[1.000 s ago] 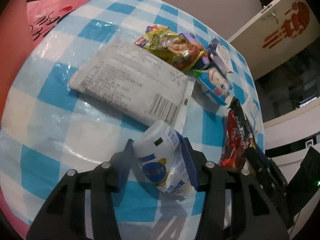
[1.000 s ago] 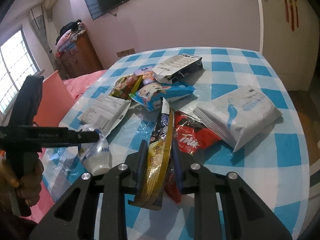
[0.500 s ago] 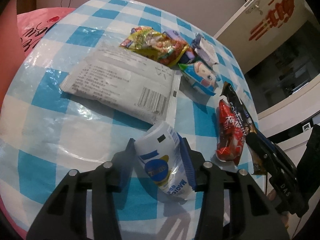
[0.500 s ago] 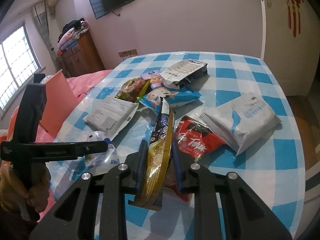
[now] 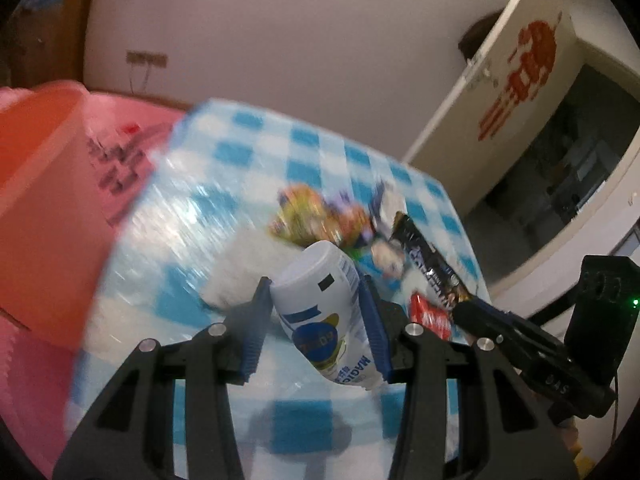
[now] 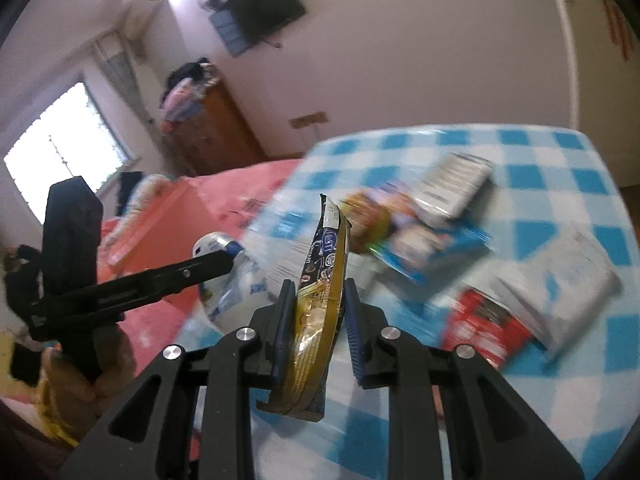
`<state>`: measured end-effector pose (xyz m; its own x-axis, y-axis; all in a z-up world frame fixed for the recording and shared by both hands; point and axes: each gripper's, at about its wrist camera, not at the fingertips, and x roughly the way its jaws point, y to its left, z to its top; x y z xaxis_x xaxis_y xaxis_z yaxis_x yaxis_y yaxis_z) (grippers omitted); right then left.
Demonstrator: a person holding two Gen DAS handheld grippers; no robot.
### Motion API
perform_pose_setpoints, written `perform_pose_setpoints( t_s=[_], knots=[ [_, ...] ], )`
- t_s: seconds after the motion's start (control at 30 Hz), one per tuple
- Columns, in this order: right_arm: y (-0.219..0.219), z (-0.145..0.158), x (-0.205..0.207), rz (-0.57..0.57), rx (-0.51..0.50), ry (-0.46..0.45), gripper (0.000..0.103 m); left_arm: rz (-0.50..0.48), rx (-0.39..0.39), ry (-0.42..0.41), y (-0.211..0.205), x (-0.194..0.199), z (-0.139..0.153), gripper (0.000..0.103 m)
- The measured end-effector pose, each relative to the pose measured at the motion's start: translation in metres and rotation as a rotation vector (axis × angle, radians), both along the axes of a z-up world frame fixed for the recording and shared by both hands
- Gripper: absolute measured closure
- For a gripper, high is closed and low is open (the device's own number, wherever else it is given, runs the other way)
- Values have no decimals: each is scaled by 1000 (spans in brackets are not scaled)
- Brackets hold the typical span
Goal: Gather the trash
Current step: 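Carry the bottle in the left tool while the right tool carries the gold bag to the bucket, then open both tools over the pink bucket to drop the bottle and gold bag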
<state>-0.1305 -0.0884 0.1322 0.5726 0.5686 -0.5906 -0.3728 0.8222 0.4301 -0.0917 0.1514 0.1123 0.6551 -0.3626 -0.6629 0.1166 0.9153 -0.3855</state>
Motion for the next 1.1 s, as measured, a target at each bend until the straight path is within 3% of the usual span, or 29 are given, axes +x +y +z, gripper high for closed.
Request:
perform_pose_setpoints(
  t_s=[0.3, 0.4, 0.6, 0.73, 0.77, 0.8, 0.83, 0.87, 0.97, 1.1],
  knots=[
    [109, 69, 53, 270, 127, -57, 77, 253, 92, -155, 102, -11, 68, 58],
    [152, 83, 73, 356, 161, -50, 77, 349, 134, -169, 135, -12, 80, 58],
    [232, 87, 100, 465, 172, -28, 77, 486, 170, -131, 193, -6, 73, 57],
    [263, 73, 118, 467, 202, 26, 72, 533, 202, -93, 210, 3, 56, 57],
    [267, 68, 121, 455, 199, 34, 68, 539, 206, -86, 212, 5, 52, 50],
    [267, 65, 123, 435, 208, 43, 55, 543, 210, -77, 215, 7, 48, 44],
    [263, 62, 124, 414, 231, 57, 41, 553, 215, -74, 216, 6, 45, 28],
    [254, 58, 124, 398, 275, 71, 36, 571, 225, -78, 219, 4, 43, 20],
    [231, 55, 120, 332, 266, 43, 26, 581, 274, -85, 214, -2, 37, 18],
    [194, 56, 100, 238, 196, -34, 15, 577, 240, -131, 204, -15, 41, 16]
  ],
)
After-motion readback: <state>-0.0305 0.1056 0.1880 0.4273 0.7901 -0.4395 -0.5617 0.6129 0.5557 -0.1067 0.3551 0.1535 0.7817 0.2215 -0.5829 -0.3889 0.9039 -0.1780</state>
